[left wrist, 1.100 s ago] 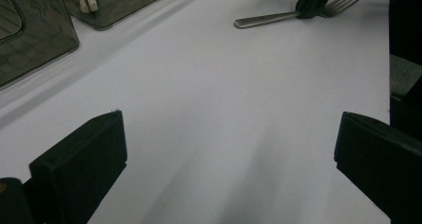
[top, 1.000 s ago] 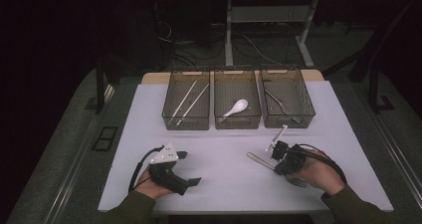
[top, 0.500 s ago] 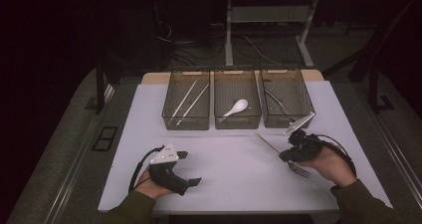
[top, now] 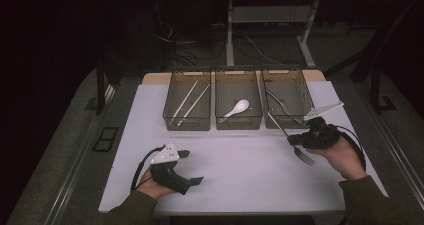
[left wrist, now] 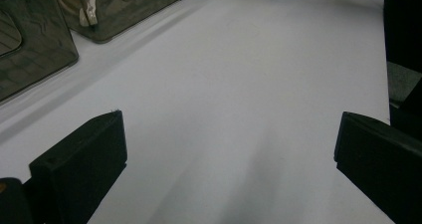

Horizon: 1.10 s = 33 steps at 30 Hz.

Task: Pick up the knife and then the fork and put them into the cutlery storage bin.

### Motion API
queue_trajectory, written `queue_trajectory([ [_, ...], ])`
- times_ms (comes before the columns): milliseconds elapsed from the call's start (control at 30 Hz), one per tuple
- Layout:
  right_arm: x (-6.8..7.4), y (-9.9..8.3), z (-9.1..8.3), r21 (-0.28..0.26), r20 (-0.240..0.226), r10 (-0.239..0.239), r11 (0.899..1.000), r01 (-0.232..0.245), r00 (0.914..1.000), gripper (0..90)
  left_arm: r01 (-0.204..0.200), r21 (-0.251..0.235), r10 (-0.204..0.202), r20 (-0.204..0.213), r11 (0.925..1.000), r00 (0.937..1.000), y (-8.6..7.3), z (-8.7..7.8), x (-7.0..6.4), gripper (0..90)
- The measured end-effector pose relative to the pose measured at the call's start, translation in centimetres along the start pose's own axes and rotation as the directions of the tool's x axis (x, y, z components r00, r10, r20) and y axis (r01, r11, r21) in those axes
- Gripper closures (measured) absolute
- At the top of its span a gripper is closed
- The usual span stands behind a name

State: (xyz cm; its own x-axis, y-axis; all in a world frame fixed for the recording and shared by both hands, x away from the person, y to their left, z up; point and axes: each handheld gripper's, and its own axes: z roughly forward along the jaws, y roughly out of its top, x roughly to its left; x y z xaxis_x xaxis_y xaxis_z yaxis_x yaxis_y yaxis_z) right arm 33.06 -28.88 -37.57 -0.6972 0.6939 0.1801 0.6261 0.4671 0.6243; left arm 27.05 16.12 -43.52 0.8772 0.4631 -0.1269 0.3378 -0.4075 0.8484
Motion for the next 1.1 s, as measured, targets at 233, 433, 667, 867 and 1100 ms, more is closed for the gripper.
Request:
queue_trajectory([
  [233, -1.3, 0.6, -1.2, -0.096, 0.037, 0.036, 0.995, -0.033, 0.9987, 84.7, 0.001, 0.0, -0.001, -0.002, 1.0, 1.0, 0.0, 0.0, 0.0, 0.0],
  [433, -2.4, 1.4, -2.2, -0.176, 0.07, 0.061, 0.983, -0.048, 0.9957, 84.6, 0.001, 0.002, -0.001, -0.002, 1.0, 1.0, 0.0, 0.1, 0.0, 0.0],
  [667, -3.5, 2.7, -3.0, -0.253, 0.105, 0.088, 0.966, -0.059, 0.9906, 84.6, 0.004, 0.004, -0.004, -0.001, 1.0, 1.0, -0.1, 0.2, 0.0, 0.0],
  [867, -4.3, 3.7, -2.7, -0.295, 0.142, 0.099, 0.954, -0.054, 0.985, 84.6, 0.002, 0.01, -0.002, 0.001, 1.0, 1.0, -0.1, 0.1, 0.0, 0.0],
  [1100, -5.9, 5.8, -2.1, -0.321, 0.165, 0.106, 0.946, -0.049, 0.9806, 84.6, 0.001, 0.011, -0.001, 0.0, 0.9999, 1.0, -0.1, 0.2, -0.1, 0.0],
])
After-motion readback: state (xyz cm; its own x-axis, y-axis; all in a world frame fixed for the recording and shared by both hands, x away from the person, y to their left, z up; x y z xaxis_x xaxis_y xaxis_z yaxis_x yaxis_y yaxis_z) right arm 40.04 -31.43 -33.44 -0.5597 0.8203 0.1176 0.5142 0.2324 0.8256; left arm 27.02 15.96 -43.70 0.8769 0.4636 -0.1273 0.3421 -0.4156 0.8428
